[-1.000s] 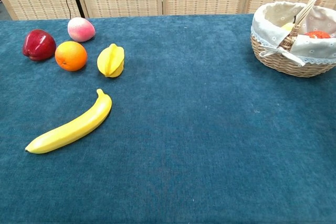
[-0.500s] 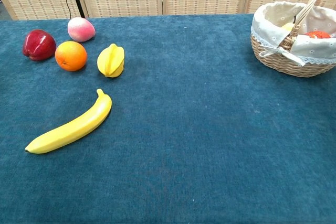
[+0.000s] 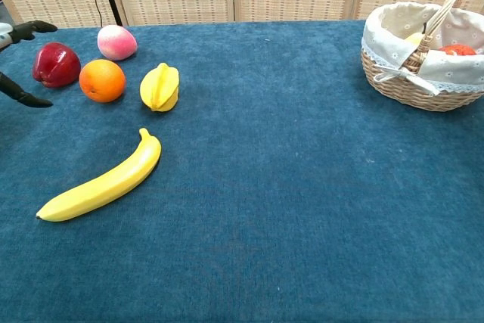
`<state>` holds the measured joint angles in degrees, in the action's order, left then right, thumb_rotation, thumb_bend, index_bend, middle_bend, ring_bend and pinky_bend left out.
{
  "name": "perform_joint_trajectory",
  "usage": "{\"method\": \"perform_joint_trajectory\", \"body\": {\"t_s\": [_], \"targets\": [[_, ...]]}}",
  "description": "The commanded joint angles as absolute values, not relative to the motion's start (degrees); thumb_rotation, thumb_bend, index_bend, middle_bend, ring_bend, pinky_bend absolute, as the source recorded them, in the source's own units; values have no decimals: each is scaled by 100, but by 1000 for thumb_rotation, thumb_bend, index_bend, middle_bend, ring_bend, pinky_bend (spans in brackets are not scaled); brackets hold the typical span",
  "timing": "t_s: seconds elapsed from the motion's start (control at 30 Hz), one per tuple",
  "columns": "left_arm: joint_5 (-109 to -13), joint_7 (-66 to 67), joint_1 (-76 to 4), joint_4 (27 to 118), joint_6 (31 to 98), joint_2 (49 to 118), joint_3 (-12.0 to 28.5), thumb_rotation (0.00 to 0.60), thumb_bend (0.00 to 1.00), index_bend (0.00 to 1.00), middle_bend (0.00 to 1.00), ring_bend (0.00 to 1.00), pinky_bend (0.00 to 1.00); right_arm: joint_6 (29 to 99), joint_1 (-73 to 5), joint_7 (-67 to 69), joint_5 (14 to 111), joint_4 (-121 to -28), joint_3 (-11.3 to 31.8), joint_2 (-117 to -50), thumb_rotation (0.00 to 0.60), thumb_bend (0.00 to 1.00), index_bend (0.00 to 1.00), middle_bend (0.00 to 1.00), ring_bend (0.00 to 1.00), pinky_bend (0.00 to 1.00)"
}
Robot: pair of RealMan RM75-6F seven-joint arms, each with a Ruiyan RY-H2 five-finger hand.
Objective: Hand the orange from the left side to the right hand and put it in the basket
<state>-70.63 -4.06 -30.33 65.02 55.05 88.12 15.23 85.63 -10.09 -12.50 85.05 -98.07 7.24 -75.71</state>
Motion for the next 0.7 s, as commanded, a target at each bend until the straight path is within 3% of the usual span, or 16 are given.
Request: {"method": "perform_joint_trajectory", "body": {"t_s": [0.03, 0.47, 0.7], "targets": [[-6990, -528, -3304, 6187, 5255, 9062, 1590, 600, 0, 58, 0, 0, 14, 8565, -1007, -1243, 8503, -9807, 727, -7568, 600, 0, 186, 89, 77, 78], [-6992, -869, -3853, 5079, 4891, 9815, 1571, 600, 0, 142, 0, 0, 15, 8610, -970, -1183, 8504, -9818, 730, -7523, 600, 0, 186, 89, 77, 79], [-7071, -1181, -3977, 4269, 4867, 10307, 1482, 600, 0, 225, 40, 24, 109, 8603, -967, -1152, 8519, -9827, 721, -7510, 600, 0, 186, 89, 77, 79]]}}
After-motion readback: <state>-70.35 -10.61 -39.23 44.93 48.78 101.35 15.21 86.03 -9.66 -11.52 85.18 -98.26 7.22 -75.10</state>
